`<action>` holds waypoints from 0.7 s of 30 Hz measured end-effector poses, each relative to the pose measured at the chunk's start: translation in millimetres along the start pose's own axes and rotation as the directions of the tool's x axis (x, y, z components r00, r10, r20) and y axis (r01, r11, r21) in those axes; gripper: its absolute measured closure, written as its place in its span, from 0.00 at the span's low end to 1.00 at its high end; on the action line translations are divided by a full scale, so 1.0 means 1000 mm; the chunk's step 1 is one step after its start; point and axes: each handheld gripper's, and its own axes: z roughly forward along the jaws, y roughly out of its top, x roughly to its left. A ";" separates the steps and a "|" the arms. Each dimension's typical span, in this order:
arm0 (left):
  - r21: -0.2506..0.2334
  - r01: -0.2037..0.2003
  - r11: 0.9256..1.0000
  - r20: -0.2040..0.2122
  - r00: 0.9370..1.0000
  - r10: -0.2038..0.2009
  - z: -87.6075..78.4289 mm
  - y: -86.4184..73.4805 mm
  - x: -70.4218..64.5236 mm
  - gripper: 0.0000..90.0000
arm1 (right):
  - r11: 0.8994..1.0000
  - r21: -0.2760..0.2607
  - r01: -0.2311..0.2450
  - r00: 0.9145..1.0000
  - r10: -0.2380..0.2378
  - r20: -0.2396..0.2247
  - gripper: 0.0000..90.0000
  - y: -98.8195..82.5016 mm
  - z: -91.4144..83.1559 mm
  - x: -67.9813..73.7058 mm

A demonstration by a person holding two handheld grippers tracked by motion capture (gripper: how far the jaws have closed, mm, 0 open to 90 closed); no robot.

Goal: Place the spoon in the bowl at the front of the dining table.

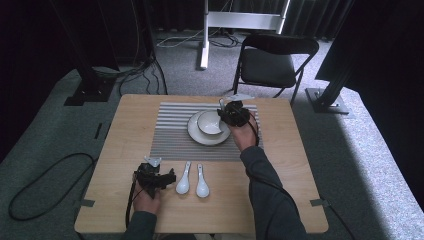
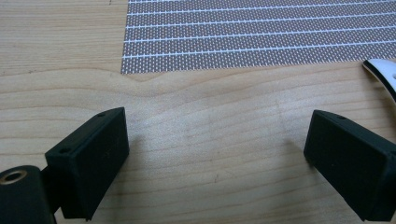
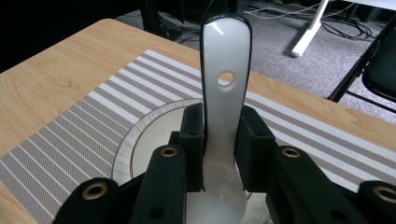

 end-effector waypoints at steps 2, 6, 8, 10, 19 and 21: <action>0.000 0.000 1.000 0.000 1.000 0.000 0.000 0.000 0.000 0.08 | 1.000 0.001 0.000 1.000 0.000 0.000 0.83 0.001 0.001 0.000; 0.000 0.001 1.000 0.000 1.000 -0.001 0.000 0.000 0.000 0.08 | 1.000 0.008 0.014 1.000 -0.014 0.000 0.83 0.006 0.008 0.001; -0.001 0.001 1.000 0.000 1.000 -0.001 0.000 0.000 0.000 0.08 | 1.000 0.014 0.014 1.000 -0.014 0.003 0.83 0.006 0.011 0.000; -0.002 0.001 1.000 0.001 1.000 -0.001 0.000 0.000 0.000 0.08 | 1.000 0.028 0.006 1.000 -0.007 0.007 0.83 0.007 0.017 -0.001; -0.004 0.001 1.000 0.001 1.000 -0.001 0.000 0.000 -0.001 0.08 | 0.998 0.065 -0.014 1.000 0.013 0.011 0.83 0.005 0.037 0.000; -0.004 0.001 1.000 0.001 1.000 -0.001 0.000 0.000 -0.001 0.08 | 0.997 0.074 -0.010 1.000 0.009 0.009 0.83 0.004 0.041 0.003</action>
